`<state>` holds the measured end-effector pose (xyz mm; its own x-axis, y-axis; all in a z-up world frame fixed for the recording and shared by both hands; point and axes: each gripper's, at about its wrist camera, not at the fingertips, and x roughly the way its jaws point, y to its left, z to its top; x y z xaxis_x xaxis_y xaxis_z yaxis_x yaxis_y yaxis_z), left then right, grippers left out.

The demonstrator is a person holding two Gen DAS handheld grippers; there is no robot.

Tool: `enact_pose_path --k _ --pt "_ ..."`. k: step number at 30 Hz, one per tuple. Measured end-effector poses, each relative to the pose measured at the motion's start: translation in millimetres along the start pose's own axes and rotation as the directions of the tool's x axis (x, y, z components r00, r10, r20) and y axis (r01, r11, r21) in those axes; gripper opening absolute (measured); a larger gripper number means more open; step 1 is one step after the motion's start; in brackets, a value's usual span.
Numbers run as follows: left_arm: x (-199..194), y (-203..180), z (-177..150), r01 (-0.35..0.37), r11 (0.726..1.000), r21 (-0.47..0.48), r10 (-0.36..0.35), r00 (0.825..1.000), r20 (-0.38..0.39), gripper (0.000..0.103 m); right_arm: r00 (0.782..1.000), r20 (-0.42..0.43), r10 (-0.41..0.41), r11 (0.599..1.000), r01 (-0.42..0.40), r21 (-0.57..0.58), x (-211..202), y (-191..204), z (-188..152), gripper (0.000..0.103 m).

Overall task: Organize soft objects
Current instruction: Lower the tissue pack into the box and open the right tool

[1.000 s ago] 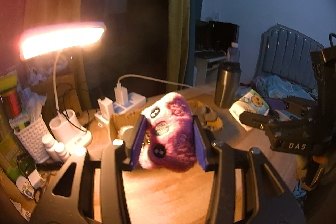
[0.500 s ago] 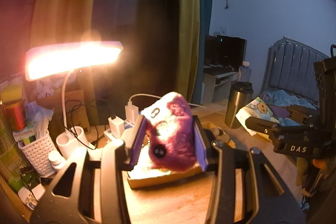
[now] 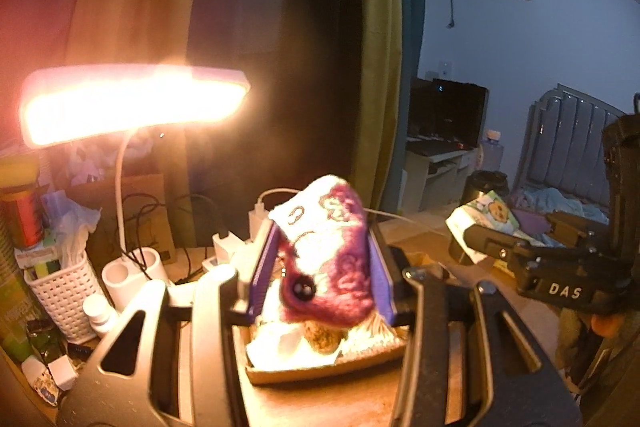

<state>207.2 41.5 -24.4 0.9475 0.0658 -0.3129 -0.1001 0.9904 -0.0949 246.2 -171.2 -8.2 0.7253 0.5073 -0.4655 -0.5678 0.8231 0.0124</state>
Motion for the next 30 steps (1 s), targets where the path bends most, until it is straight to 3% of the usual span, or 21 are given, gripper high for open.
enact_pose_path --k 16,26,30 --pt "57 13 -22 0.017 1.0 -0.025 -0.018 0.999 -0.045 0.044 0.999 -0.02 0.049 0.997 -0.047 0.057 64 -7 -7 0.07" --pt "79 20 -39 0.03 0.998 -0.061 -0.036 0.995 -0.097 0.045 0.995 -0.083 0.064 0.995 -0.057 0.076 103 -6 -19 0.07" --pt "82 21 -43 0.032 0.997 -0.065 -0.039 0.993 -0.11 0.045 0.991 -0.112 0.068 0.995 -0.06 0.074 118 -3 -26 0.084"
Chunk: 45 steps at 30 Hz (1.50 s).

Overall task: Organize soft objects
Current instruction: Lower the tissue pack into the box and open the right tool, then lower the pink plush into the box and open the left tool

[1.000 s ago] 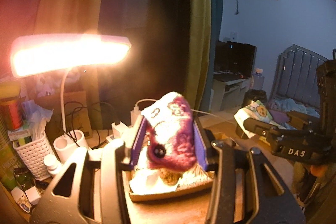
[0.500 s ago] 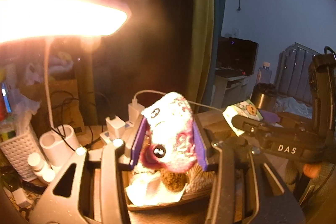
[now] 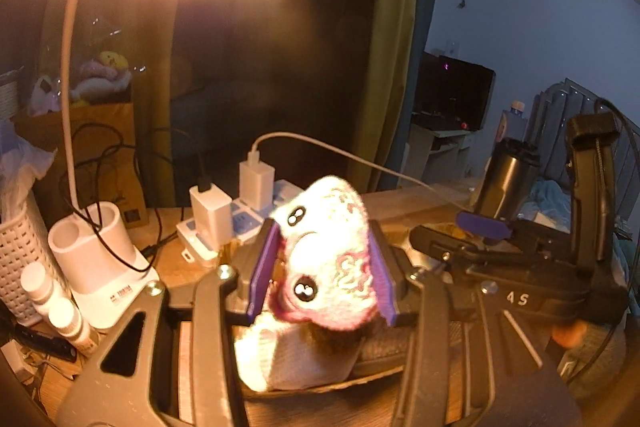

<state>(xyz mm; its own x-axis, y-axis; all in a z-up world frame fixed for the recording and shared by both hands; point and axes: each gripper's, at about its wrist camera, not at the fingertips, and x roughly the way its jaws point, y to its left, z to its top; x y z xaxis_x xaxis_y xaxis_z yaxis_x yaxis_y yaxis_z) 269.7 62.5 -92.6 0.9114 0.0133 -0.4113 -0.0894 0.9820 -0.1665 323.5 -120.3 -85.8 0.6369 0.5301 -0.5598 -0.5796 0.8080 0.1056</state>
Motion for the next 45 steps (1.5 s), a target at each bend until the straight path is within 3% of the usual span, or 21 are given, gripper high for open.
enact_pose_path --k 9,23,31,33,45 --pt "-7 -9 3 -0.001 1.0 0.021 0.001 1.0 0.009 0.046 0.999 0.027 -0.026 1.0 0.027 -0.009 -7 -2 1 0.085" --pt "-3 -57 0 0.06 0.994 0.089 -0.061 0.998 0.013 0.046 0.99 0.116 -0.079 0.997 0.077 0.019 -68 -27 1 0.085" --pt "24 -59 -5 -0.02 0.997 0.07 0.026 0.996 -0.085 0.046 0.99 0.109 -0.091 0.995 0.085 0.052 -78 -50 -11 0.085" --pt "26 -58 -5 -0.025 0.997 0.07 0.032 0.994 -0.101 0.051 0.99 0.109 -0.087 0.995 0.081 0.061 -78 -53 -12 0.085" --pt "13 -52 -3 -0.042 0.996 0.073 0.048 0.995 -0.083 0.053 0.991 0.111 -0.072 0.996 0.066 0.057 -75 -49 -12 0.085"
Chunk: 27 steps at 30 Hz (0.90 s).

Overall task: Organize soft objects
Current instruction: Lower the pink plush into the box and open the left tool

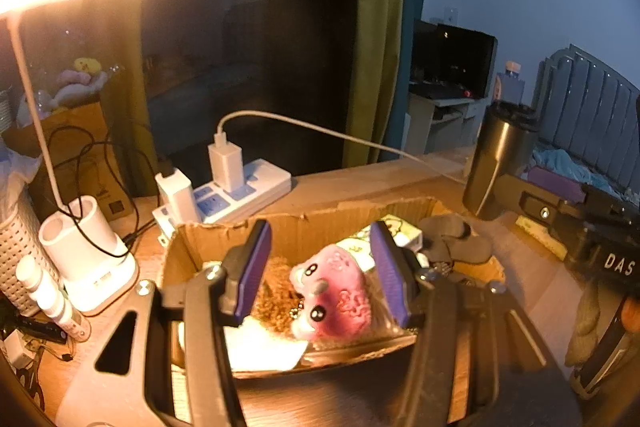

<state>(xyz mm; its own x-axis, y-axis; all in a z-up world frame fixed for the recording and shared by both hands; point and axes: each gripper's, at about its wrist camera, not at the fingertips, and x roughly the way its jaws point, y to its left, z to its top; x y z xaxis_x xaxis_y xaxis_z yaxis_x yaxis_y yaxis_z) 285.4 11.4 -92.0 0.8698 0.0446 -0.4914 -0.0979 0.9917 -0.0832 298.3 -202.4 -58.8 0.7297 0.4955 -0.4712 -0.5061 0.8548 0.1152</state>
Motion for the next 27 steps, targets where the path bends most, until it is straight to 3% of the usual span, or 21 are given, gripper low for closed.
enact_pose_path --k 13,27 --pt "-49 9 8 0.008 1.0 -0.013 -0.007 0.997 0.079 0.053 1.0 0.024 -0.001 0.999 0.002 -0.036 -24 23 6 0.085" --pt "-115 8 6 0.01 1.0 0.006 -0.011 0.988 0.156 0.053 0.998 0.065 -0.01 0.997 0.015 -0.079 -76 53 7 0.085"
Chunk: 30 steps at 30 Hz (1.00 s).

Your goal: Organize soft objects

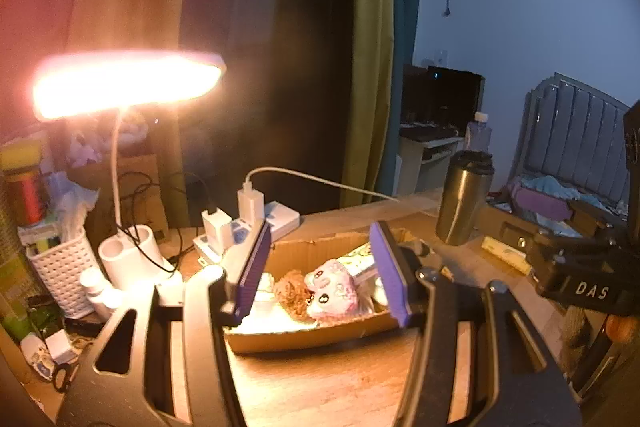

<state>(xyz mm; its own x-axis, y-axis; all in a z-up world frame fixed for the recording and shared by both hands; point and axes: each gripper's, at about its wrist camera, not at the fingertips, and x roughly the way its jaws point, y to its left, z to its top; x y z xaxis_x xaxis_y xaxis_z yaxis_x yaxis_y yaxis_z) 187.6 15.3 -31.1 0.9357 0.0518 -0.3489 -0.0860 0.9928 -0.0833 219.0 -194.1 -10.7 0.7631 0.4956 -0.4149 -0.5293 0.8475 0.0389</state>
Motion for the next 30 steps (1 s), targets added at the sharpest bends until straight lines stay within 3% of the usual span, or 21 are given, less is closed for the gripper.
enact_pose_path --k 14,17,30 --pt "-55 -5 -1 -0.013 1.0 0.006 0.013 1.0 0.026 0.055 1.0 0.019 -0.011 0.999 0.012 -0.036 -51 23 -1 0.085" --pt "-67 -5 0 -0.009 1.0 0.001 0.009 1.0 0.028 0.086 1.0 0.024 -0.02 0.999 0.02 -0.04 -62 26 -1 0.085" --pt "-120 -13 0 0.0 1.0 0.018 0.0 0.999 0.046 0.09 0.997 0.047 -0.056 0.998 0.057 -0.028 -114 42 -6 0.085"
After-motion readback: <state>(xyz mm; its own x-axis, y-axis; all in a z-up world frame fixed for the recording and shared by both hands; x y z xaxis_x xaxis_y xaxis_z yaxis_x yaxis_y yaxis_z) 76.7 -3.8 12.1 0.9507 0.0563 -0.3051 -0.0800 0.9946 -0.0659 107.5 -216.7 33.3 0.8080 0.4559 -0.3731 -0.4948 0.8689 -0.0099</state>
